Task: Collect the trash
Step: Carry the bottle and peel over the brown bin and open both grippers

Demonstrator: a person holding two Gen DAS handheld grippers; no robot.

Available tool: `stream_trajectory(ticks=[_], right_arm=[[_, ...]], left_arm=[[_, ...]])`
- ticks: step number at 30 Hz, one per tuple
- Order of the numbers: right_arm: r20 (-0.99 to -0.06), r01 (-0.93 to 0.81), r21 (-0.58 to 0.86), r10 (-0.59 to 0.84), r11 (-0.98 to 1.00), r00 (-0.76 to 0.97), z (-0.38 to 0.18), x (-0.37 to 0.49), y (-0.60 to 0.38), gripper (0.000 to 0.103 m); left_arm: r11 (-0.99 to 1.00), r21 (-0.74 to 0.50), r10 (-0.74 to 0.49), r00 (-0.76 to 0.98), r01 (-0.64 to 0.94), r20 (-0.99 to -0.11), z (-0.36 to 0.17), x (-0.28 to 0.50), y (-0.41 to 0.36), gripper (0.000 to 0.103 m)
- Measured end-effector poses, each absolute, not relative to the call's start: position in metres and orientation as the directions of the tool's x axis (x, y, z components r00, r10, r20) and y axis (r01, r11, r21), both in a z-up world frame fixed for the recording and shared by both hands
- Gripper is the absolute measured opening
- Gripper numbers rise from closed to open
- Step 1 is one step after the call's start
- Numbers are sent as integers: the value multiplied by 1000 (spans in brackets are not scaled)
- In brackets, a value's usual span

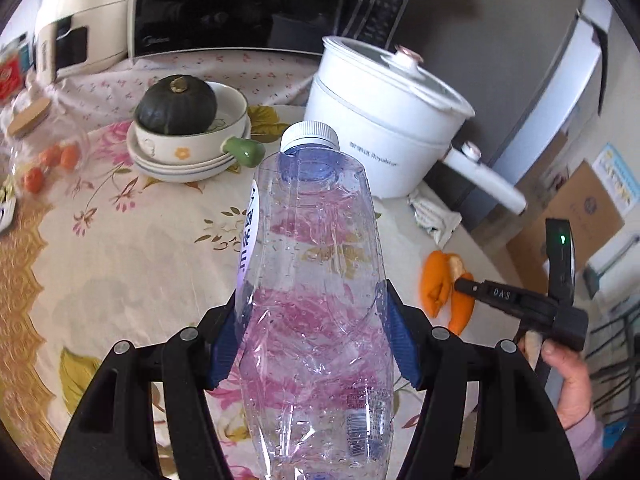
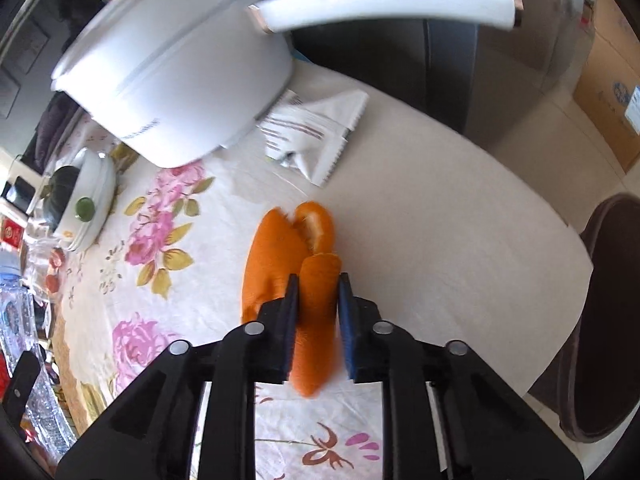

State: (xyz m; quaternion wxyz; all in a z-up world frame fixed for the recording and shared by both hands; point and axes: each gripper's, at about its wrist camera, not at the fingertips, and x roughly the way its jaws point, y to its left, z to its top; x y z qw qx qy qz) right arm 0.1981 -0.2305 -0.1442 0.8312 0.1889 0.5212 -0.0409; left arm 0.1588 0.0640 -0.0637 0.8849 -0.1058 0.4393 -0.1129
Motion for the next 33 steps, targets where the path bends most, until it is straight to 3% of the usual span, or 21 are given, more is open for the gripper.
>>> stream_trajectory(ticks=[14,33], right_arm=[[-748,98,218,102,971,655,-69,173,-195,15],[-622,91,133,12,987,783,-26,142,-198,15]], left_arm=[[946,-321,-258,680,35,-686,-61,154,68,63],[937,-341,-283,746,80,-603,-47,144,44,63]])
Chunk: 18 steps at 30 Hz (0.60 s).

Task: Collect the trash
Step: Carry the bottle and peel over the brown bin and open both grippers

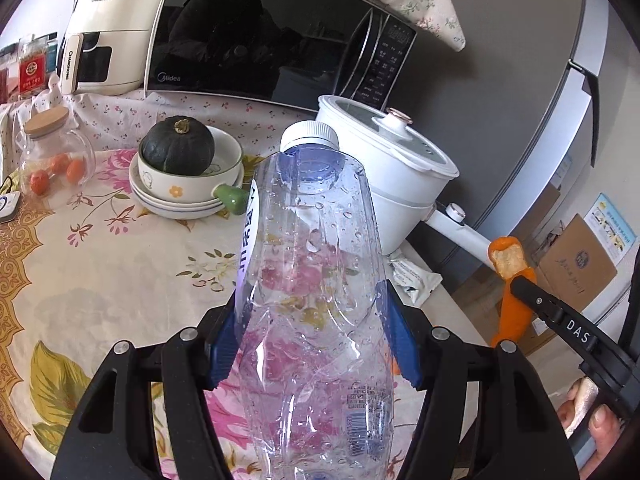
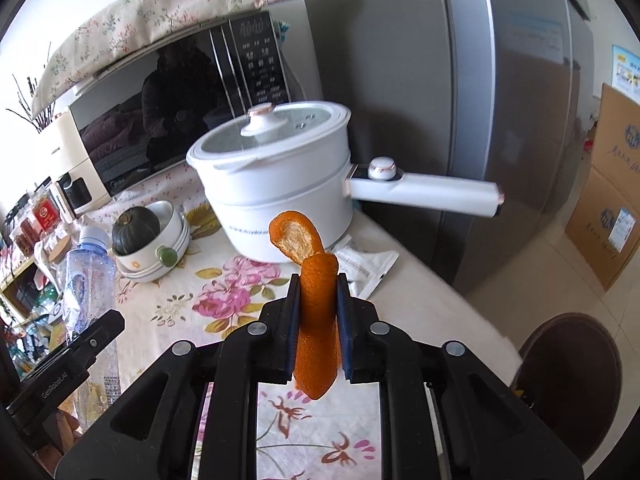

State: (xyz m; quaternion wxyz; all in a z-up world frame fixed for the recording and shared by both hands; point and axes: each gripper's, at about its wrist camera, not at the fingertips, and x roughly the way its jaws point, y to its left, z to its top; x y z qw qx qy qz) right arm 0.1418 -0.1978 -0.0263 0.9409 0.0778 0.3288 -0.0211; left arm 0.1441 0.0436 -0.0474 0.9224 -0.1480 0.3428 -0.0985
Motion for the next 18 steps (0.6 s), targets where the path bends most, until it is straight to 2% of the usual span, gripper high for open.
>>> stream_trajectory(ticks=[9,18], right_arm=[[-551,128,95,-55,987,833,-4,116,-223,15],[-506,213,91,-139,973,851,10,88,-273,15]], left_arm=[[927,-336,-339,765,170,-547,-34,133,-2,63],[892,-365,-437,723,268,-535,-30,128,-68,63]])
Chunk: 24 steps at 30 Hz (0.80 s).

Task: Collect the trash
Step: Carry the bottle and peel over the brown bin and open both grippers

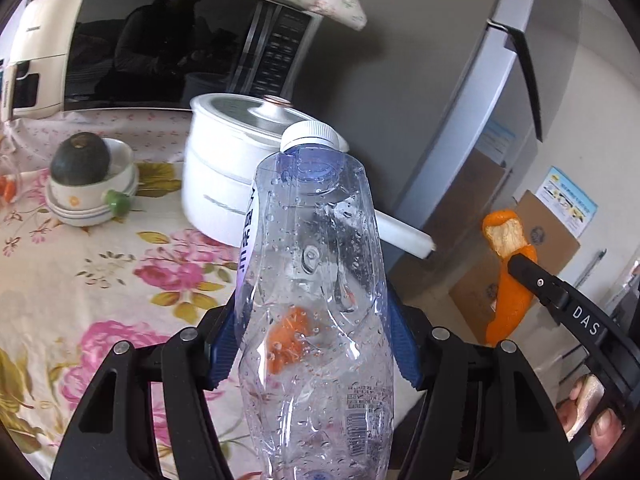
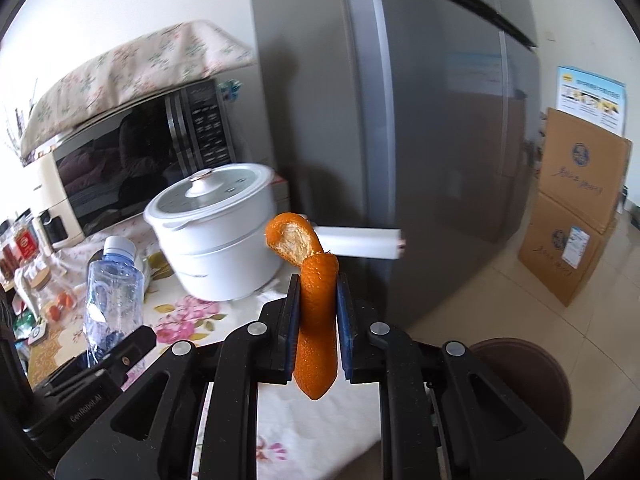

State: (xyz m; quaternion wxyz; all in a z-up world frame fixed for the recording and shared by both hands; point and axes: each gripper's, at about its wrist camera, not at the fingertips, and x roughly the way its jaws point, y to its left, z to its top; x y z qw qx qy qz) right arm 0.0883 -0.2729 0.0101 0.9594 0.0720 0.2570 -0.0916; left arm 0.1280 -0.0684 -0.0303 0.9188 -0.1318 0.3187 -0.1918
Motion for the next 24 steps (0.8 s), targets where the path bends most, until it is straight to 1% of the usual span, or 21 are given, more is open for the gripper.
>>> stream_trajectory(ticks=[10,20,24], right_arm=[[-491,346,78,-266,935,830,12,53,-346,15],[-500,473,113,-361,874,787,8,22,-408,16],[-518,524,121,-397,843,757,1,10,-432,16]], left_arm=[[849,-362,-528,662,386,-532,-25,117,-150,63],[801,-352,-595,589,483,-546,-26,101,-221,63],[779,-353,-620,554,518,-556,-30,93,-247,63]])
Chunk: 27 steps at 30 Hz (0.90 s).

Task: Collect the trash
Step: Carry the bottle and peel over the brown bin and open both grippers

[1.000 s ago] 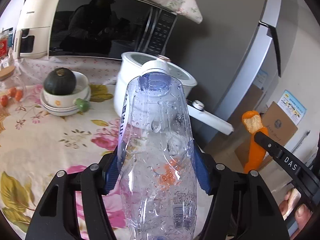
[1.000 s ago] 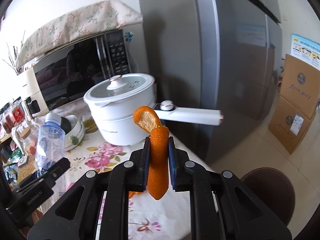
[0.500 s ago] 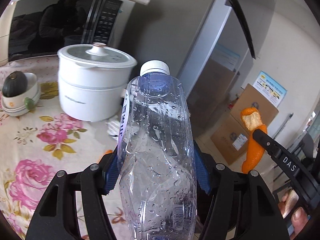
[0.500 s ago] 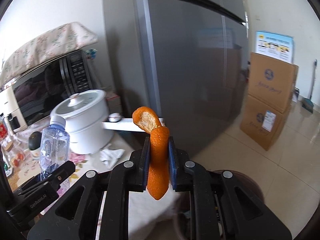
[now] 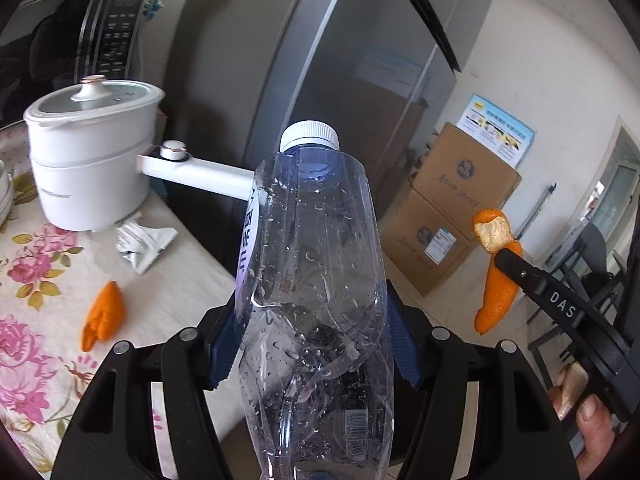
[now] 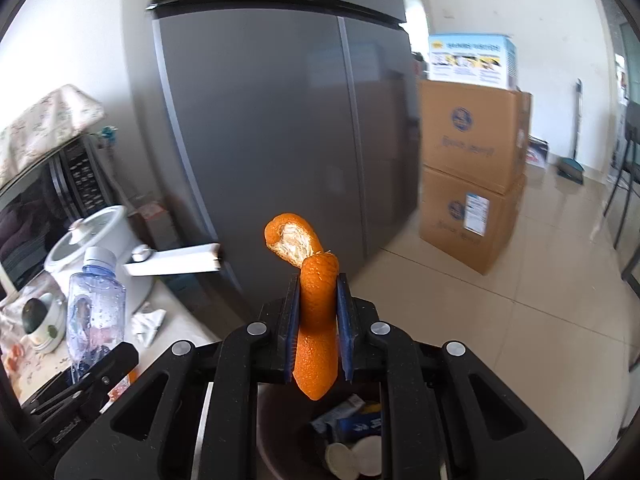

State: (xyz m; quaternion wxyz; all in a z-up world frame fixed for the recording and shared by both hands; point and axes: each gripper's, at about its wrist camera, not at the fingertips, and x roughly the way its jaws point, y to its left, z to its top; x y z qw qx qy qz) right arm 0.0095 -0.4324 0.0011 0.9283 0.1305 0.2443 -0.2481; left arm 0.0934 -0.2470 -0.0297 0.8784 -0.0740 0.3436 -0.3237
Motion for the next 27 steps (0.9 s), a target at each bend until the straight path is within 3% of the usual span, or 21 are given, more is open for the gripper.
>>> stream_trajectory(ticks=[7,11,14,16,20,27], right_arm=[[-571,595,137,-428,792,700,-14,-4,-471,18],[-602,634,159,-435,757,669,-22,-12,-490,24],[-593,661,166,-461,732,660,-20,-20,-501,46],[-585,679,169,-482,714,652,-20,-26,-508,47],[-576,725,179,-526,665,626,-21,-38,-523,68],[-554,789,184,-601,586,576,-22,-55,-541,88]], left_arm=[[739,-359,-655,483,571,-580,-39,82,-291,63],[720,-360,-667,448,593,-596,-47,77,-313,63],[707,-362,-673,419,608,-609,-54,75,-330,63],[696,-364,-677,398,618,-619,-58,74,-342,63],[678,-368,-684,362,637,-633,-66,71,-363,63],[643,-372,-696,308,669,-649,-71,69,-397,63]])
